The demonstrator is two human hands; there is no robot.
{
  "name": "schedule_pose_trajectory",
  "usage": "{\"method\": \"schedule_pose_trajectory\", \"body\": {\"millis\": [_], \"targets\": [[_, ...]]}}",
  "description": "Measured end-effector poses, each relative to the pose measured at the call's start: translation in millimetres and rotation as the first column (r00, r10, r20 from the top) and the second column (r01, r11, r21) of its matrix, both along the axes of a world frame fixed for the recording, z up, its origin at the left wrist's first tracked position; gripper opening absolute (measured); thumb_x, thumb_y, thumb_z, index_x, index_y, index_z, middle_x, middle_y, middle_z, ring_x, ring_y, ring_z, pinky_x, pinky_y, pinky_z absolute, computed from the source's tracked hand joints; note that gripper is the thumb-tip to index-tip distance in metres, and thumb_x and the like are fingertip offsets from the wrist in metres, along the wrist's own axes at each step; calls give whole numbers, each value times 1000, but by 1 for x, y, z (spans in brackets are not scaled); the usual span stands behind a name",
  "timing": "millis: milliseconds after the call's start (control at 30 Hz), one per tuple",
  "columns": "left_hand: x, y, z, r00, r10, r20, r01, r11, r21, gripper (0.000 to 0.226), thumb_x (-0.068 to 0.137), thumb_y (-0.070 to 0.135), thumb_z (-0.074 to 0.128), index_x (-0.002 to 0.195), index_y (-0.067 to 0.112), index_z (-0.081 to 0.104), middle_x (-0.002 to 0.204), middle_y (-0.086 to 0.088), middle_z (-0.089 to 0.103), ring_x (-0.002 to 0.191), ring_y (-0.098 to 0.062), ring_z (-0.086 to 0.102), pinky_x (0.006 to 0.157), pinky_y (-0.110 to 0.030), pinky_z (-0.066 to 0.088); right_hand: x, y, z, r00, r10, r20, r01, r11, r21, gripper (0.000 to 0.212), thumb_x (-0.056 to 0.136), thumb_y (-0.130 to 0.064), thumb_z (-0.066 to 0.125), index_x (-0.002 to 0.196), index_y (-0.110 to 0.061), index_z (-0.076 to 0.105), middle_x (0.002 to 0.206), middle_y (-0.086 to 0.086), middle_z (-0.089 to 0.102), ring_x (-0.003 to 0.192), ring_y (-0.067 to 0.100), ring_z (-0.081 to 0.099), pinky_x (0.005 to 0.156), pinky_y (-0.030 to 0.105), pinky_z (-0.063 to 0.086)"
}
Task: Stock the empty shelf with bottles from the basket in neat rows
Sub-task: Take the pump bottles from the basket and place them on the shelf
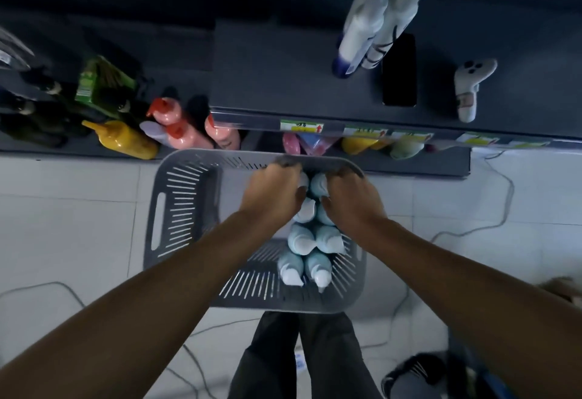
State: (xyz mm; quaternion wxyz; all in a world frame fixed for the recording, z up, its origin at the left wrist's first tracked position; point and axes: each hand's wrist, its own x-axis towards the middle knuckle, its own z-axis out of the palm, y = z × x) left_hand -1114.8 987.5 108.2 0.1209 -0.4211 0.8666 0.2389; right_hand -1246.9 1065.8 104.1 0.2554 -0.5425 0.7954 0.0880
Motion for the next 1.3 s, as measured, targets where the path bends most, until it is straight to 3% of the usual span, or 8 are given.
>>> {"method": "schedule_pose_trajectory", "body": {"millis": [233,433,533,733,900,1067,1133,1300], "targets": [[-9,4,-23,998,-59,27,61,996,-63,25,97,28,56,118,14,60,118,-8,62,94,-34,67,80,-43,55,3,-1,-25,993,72,-98,-78,995,-60,28,97,-13,57,123,-6,61,119,16,63,103,33,65,80,38,54],[-14,3,-26,995,-48,87,57,994,-94,17,97,17,58,111,12,67,112,-8,66,90,-32,68,78,-41,57,0,-5,-28,994,-106,-14,104,990,-94,21,93,-10,55,111,-14,64,113,9,68,98,30,64,69,32,40],[-14,3,-24,997,-1,81,8,996,-87,13,95,16,61,105,10,68,107,-10,68,88,-32,69,76,-41,57,3,-5,-27,994,-111,-16,109,987,-119,22,89,-10,60,109,-10,68,111,9,70,97,31,67,69,34,48],[-8,2,-11,997,32,64,-25,994,-108,7,90,14,65,96,11,68,101,-9,67,84,-32,68,70,-37,55,6,-5,-12,990,-143,8,143,978,-154,21,83,-10,63,104,-12,68,107,7,69,93,32,66,65,31,41],[-3,1,13,997,18,72,-7,988,-157,2,87,14,67,86,12,67,90,-7,65,76,-30,64,60,-34,39,6,-4,18,992,-119,-49,107,976,-189,14,83,-14,70,96,-9,71,102,12,68,86,38,67,62,31,38],[-6,-1,51,996,39,81,-24,984,-175,12,87,16,70,97,9,67,96,-10,66,88,-35,67,63,-36,41,4,-3,54,993,-102,-54,85,961,-262,18,81,-20,72,96,-10,69,100,12,69,88,37,67,66,34,44],[-9,-2,70,997,26,79,-10,982,-189,15,88,17,71,100,10,66,98,-11,66,91,-35,67,64,-36,41,2,-3,71,992,-118,-49,100,956,-277,17,80,-21,72,93,-11,68,96,12,69,87,37,67,64,32,40],[-19,-3,120,999,20,29,-12,971,-239,11,83,15,71,93,11,67,94,-14,67,91,-39,68,66,-39,47,-4,-3,117,984,-173,-41,155,948,-279,19,79,-25,70,95,-14,72,94,13,69,90,37,66,67,33,45]]}}
